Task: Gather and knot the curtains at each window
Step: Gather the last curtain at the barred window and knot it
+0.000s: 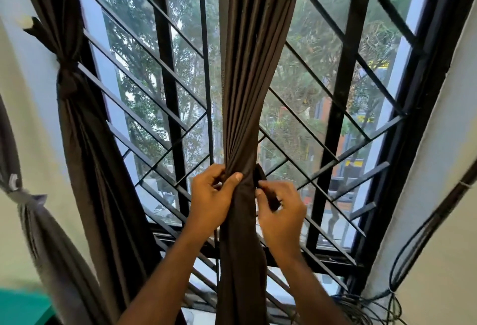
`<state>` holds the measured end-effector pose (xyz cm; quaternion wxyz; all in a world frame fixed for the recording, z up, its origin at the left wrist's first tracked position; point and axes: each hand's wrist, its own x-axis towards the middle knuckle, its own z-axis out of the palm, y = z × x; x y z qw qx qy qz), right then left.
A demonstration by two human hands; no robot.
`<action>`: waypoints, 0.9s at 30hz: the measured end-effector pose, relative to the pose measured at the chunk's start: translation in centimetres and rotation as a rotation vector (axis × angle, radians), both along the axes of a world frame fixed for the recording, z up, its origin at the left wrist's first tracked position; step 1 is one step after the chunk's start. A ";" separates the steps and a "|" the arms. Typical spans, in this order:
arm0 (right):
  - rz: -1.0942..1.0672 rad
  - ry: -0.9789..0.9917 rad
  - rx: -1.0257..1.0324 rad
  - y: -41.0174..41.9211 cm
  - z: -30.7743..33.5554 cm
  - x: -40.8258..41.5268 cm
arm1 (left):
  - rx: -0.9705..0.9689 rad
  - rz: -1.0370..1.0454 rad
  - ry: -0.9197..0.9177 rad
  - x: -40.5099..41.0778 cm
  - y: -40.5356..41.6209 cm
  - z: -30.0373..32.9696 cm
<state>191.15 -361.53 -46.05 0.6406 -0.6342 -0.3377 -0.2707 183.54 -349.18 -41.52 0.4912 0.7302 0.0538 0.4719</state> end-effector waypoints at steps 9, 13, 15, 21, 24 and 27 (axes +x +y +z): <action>-0.142 0.224 -0.185 -0.1 0.5 2.8 | 0.046 0.078 -0.042 0.1 0.2 -0.5; -0.124 0.101 -0.093 -0.7 0.7 0.2 | 0.131 0.275 -0.087 0.9 0.1 -0.6; -0.038 -0.034 -0.127 -0.4 0.6 -1.1 | 0.118 0.258 -0.069 1.1 -0.4 -0.7; 0.223 0.079 -0.141 -0.8 0.2 -2.4 | -0.133 -0.172 0.012 -0.5 -2.2 -0.3; 0.148 0.204 -0.046 0.1 0.5 -2.4 | -0.248 -0.284 0.032 -0.6 -2.4 0.3; 0.207 0.232 -0.085 0.7 0.8 -2.8 | -0.094 -0.002 0.035 0.2 -0.8 -0.3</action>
